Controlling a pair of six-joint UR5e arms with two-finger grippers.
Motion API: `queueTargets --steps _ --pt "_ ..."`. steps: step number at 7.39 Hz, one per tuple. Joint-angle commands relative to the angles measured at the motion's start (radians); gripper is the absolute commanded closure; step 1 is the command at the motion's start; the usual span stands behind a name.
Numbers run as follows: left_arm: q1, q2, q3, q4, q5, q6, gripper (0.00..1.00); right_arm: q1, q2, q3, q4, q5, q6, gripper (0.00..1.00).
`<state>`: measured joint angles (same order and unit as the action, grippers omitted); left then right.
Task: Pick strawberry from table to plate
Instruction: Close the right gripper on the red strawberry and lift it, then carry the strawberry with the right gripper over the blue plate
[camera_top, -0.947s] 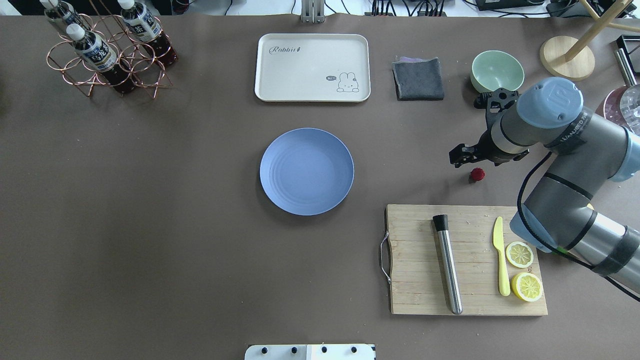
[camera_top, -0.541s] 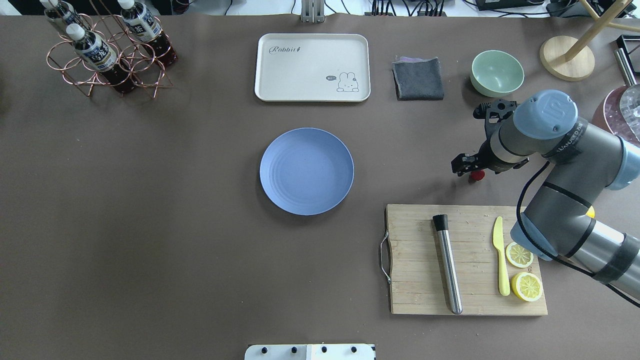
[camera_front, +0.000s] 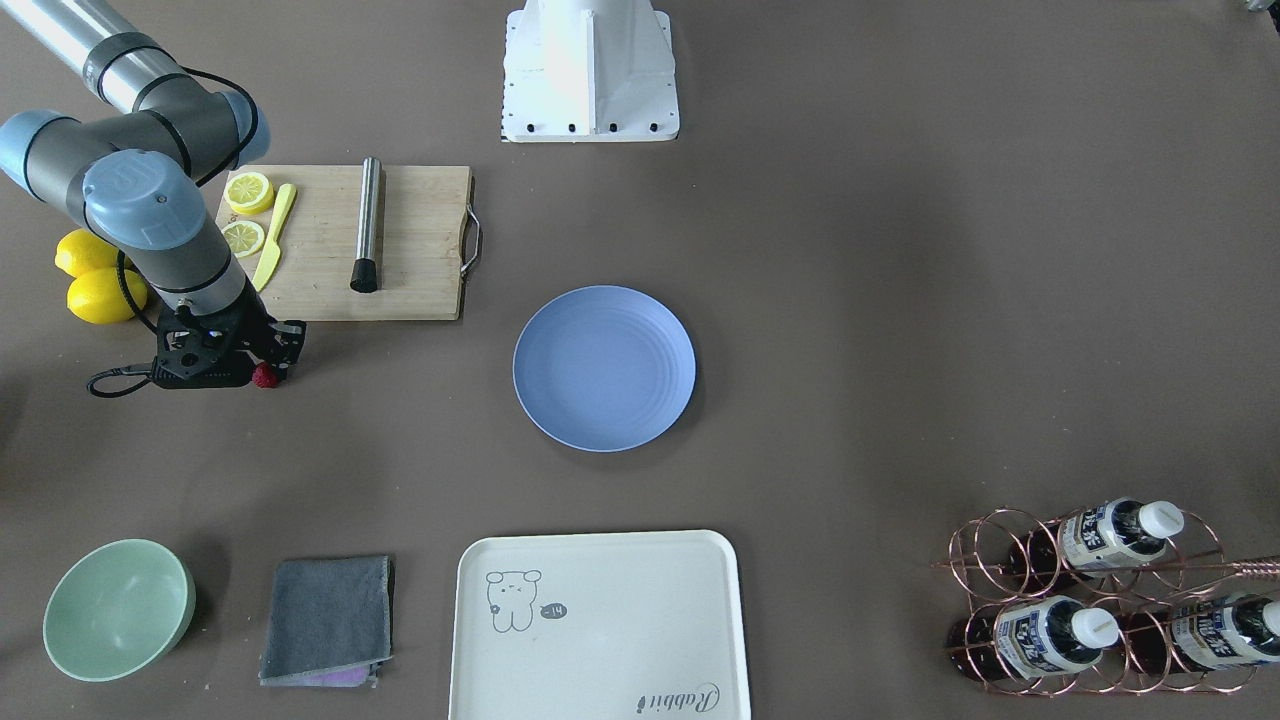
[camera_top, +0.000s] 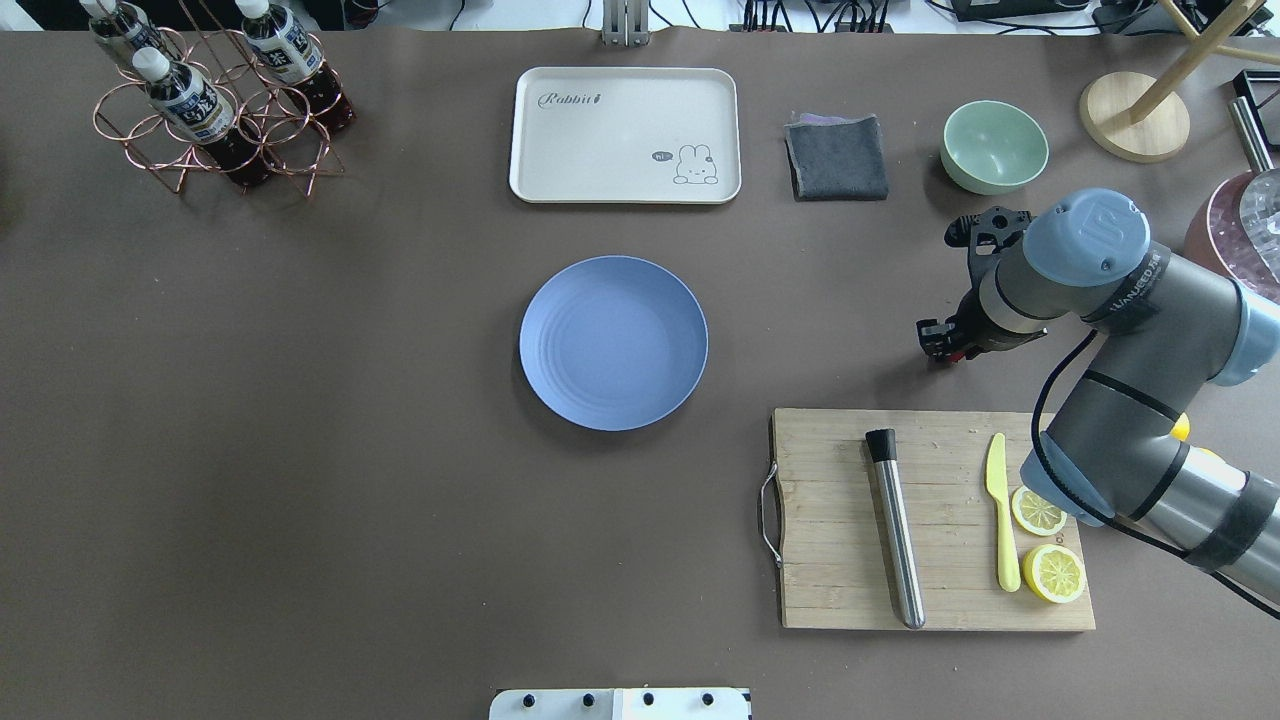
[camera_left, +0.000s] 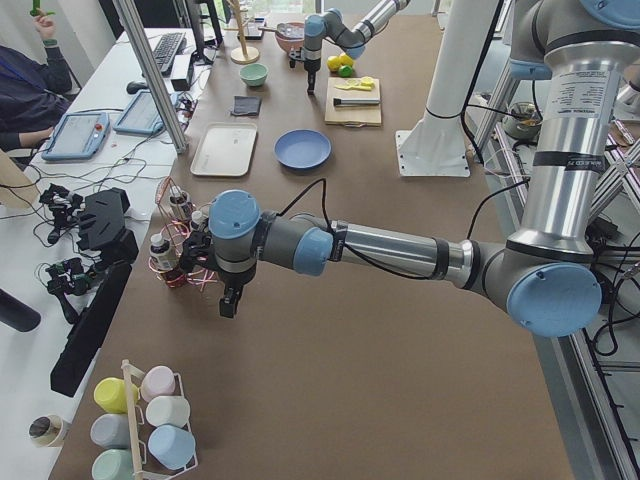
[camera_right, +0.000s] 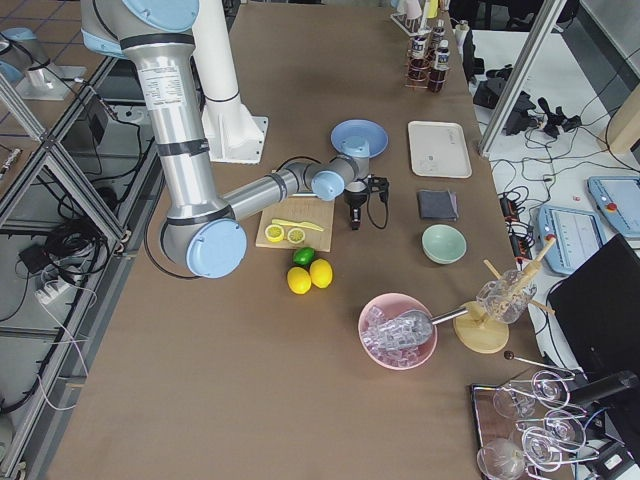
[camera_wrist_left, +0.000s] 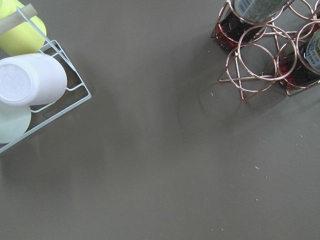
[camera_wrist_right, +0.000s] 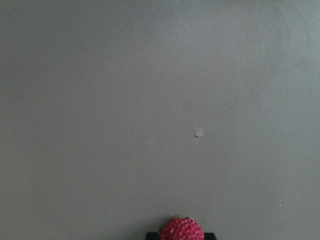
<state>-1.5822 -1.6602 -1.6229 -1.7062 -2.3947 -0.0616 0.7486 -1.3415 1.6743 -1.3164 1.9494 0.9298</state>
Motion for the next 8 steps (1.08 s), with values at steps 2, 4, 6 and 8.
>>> queueTargets --steps 2,4,6,8 --pt "-0.012 0.013 -0.005 -0.001 0.000 0.011 0.02 0.000 0.016 0.014 -0.001 0.011 0.003 1.00" --pt "-0.015 0.031 -0.005 -0.001 -0.006 0.011 0.02 -0.003 0.103 0.048 -0.067 0.032 0.035 1.00" --pt "-0.016 0.040 -0.006 -0.003 -0.008 0.013 0.02 -0.067 0.273 0.044 -0.186 0.036 0.189 1.00" --pt "-0.018 0.040 -0.006 -0.003 -0.009 0.013 0.02 -0.158 0.399 0.004 -0.188 -0.009 0.333 1.00"
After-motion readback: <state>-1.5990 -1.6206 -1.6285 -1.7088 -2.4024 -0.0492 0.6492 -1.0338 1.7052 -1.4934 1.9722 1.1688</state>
